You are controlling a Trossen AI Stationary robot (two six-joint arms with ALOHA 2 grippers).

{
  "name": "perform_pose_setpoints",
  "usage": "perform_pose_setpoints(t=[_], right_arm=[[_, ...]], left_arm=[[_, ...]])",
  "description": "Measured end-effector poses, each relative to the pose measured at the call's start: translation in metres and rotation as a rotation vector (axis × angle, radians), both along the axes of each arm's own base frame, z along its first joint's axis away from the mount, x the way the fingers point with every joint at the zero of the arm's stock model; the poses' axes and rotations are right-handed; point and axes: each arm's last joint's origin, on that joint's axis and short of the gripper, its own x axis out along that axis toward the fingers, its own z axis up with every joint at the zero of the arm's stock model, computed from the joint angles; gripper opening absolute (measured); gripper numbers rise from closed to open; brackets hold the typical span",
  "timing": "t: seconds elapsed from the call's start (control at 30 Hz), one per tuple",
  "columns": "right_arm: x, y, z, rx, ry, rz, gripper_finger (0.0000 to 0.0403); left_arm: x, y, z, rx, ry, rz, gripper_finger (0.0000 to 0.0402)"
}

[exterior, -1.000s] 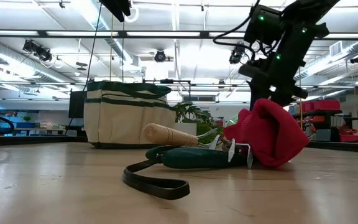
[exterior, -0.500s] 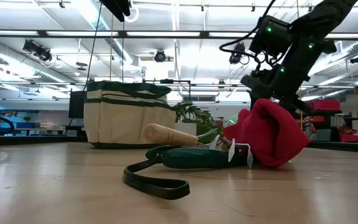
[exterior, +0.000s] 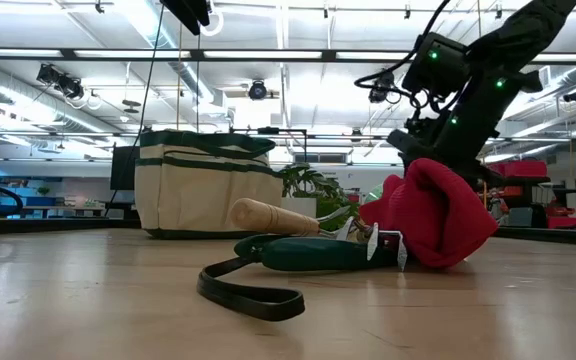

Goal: Pick & Place Garden tools in Gardening bag
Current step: Put the green spray bottle into the gardening bag

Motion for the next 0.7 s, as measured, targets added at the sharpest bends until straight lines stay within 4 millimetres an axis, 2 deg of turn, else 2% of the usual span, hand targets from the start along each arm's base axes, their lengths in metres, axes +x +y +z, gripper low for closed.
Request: perform_pose_setpoints(t=[0.47,0.7], right_arm=[[0.012,-0.009,-0.030,0.014,0.050,-0.025,0.0274],[0.014,-0.009,-0.033,0.012,0.052,-0.027,0.0274]], left_arm=[[0.000,0.000,0.000,0.000,0.000,0.000,0.0355],[0.000,0.000,0.000,0.000,-0.003,0.000,0.0355]])
